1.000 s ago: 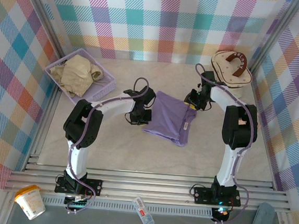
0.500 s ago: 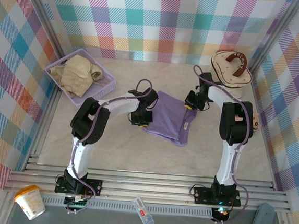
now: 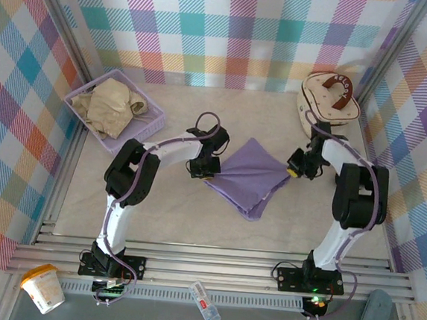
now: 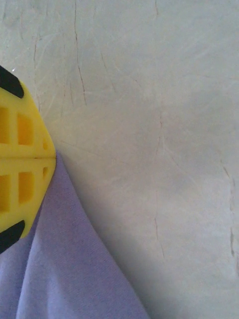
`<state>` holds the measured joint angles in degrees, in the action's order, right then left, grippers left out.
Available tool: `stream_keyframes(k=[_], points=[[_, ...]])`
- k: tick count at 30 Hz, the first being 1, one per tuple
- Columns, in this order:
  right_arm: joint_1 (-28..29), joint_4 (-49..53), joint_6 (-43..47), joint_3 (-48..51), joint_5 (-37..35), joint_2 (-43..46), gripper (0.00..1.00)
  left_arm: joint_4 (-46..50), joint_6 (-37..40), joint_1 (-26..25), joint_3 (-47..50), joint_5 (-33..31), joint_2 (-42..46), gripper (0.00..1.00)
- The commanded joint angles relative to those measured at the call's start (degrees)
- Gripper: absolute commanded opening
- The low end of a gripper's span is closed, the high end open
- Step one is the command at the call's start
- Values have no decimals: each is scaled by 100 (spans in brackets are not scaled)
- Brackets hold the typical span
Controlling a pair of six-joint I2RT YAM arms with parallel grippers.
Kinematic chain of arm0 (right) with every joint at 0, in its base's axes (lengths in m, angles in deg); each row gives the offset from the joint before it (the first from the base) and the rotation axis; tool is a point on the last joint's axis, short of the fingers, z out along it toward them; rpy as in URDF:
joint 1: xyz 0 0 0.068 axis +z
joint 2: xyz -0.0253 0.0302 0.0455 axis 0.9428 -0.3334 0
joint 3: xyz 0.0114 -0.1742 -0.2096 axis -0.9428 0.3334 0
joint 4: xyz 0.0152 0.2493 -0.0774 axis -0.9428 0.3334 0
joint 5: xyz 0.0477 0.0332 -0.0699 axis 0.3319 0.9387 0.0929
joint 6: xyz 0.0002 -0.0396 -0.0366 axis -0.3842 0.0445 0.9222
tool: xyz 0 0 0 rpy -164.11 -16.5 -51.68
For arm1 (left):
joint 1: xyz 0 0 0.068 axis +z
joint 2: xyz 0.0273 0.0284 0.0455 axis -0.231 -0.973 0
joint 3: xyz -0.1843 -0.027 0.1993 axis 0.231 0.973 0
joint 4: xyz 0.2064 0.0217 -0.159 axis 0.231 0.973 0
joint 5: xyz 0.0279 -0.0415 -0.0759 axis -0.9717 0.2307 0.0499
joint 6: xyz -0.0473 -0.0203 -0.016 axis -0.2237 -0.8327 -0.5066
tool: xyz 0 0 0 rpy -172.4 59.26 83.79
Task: Fold and stack the mixed laundry pile
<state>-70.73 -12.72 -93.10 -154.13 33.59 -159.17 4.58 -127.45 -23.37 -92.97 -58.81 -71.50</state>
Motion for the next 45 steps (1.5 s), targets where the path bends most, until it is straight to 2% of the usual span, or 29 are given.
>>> stream_keyframes(k=[1,2,5,7,9,11,13,15,18,20,22,23,28,33,36,40,41,43,45], points=[[-42,-199,-103,-165,-116,-237,0,479,-49,-1,143,-440,-372,0],[-45,-174,-134,-216,-119,-204,0,503,-18,-5,116,-444,-343,0],[-27,-193,-118,-142,-244,174,24,604,28,-17,-31,-394,-210,2],[-33,-76,-46,-71,-364,488,35,684,70,-21,-161,-255,-47,15],[-30,82,29,63,-326,835,39,759,159,-64,-286,-108,200,27],[38,174,61,303,-247,1180,41,813,235,-98,-348,-6,442,34],[211,244,51,579,-160,1477,43,751,307,-103,-335,146,672,39],[473,276,-65,856,-45,1699,44,628,395,-111,-276,268,785,40],[838,-106,-382,1296,284,1881,44,534,453,-110,-140,361,655,33],[1056,-451,-556,1444,430,1832,36,440,444,-130,-9,431,537,28],[1185,-717,-611,1392,681,1598,25,313,418,-176,153,401,473,27],[1223,-837,-610,1341,747,1439,22,251,405,-208,224,378,439,27],[1219,-1128,-589,936,675,626,21,-17,392,-331,547,559,305,28],[1225,-715,-55,-142,544,-221,19,-91,377,-581,750,976,289,26],[1216,-317,208,-716,261,-436,20,26,478,-750,581,1387,276,24],[1224,256,440,-1087,-300,-194,38,271,551,-827,112,1787,408,26],[1224,371,464,-1042,-408,-13,42,313,542,-827,3,1704,485,29],[1232,463,393,-834,-318,322,43,410,541,-789,-231,1430,564,33],[1239,321,95,-430,126,685,39,421,516,-686,-454,1113,569,34]])
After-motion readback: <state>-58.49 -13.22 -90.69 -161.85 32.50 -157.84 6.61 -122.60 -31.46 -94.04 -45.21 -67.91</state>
